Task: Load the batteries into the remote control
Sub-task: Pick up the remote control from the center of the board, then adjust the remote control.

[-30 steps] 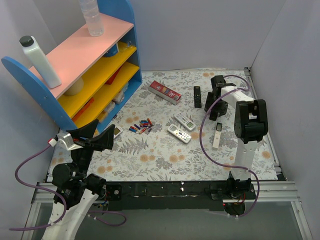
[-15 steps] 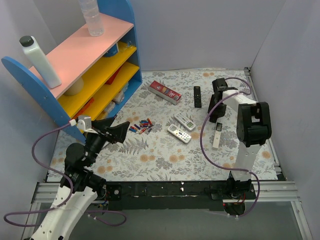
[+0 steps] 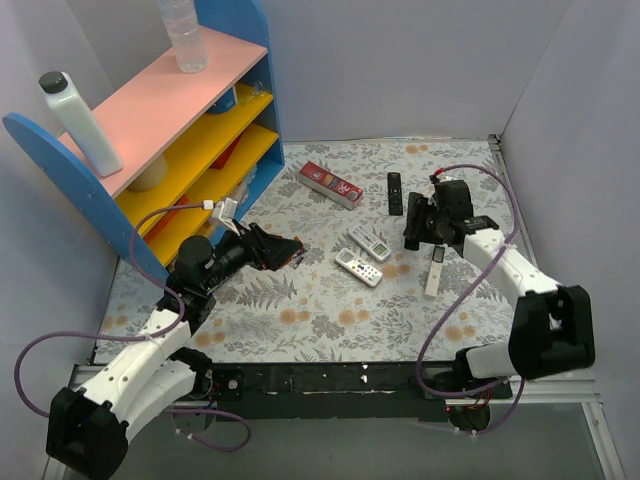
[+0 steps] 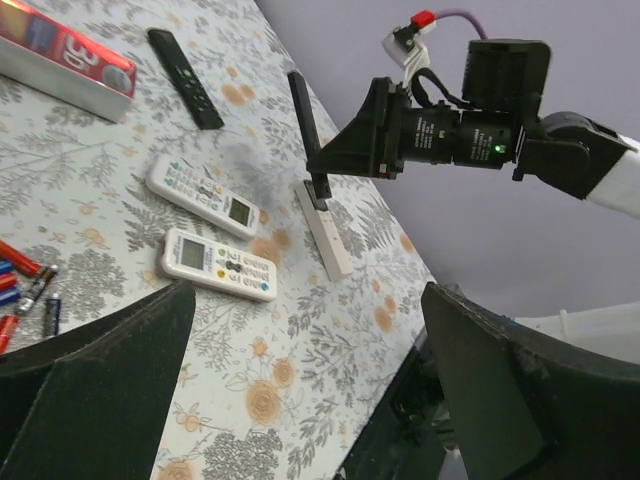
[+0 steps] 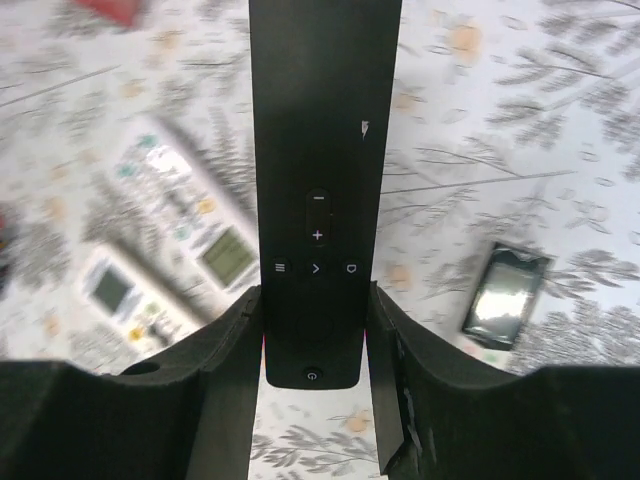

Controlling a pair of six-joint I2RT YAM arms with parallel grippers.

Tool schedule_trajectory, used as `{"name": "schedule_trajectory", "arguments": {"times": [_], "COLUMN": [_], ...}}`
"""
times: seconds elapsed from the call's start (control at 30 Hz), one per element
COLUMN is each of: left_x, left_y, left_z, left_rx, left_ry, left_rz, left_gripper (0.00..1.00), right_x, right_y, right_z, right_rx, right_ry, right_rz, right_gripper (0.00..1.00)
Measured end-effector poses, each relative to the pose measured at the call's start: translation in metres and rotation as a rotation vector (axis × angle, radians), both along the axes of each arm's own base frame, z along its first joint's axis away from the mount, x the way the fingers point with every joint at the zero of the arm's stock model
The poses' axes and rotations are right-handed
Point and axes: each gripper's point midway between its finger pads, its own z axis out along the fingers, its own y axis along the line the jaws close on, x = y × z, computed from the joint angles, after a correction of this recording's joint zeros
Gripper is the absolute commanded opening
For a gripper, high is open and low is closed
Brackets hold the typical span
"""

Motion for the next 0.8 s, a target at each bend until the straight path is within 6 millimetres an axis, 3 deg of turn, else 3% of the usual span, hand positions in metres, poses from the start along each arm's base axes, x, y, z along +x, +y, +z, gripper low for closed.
{"name": "schedule_trajectory", "arguments": {"times": [0.17,0.4,0.67,0.8], "left_x": [0.003,-0.01,-0.023,-0.033], "left_y": [-0.025,-0.063,-0.083,-0.094], "left_z": [0.002,0.013,0.004,0.002], "left_rx": [-0.071,-0.124,-0.158,-0.175], "left_ry": [0.02,-0.063,-0.132,-0.154], "left_rz": [-0.104,-0.235,-0.302,-0.344], "left_gripper": [0.98,0.98,0.98,0.98], "right_x": [-0.03,-0.088,-0.141,-0.156], "right_y": [0.048,0.108,0.147,0.159], "right_z": [0.042,0.08,0.115,0.131], "right_rx": [0.17,0.397,0.631,0.711], "right_ry": [-0.214,-0.422,-0.557,-0.593], "right_rz": [0.18,0.439,0.634,0.699], "right_gripper": [0.32,0.32,0.32,0.32]}}
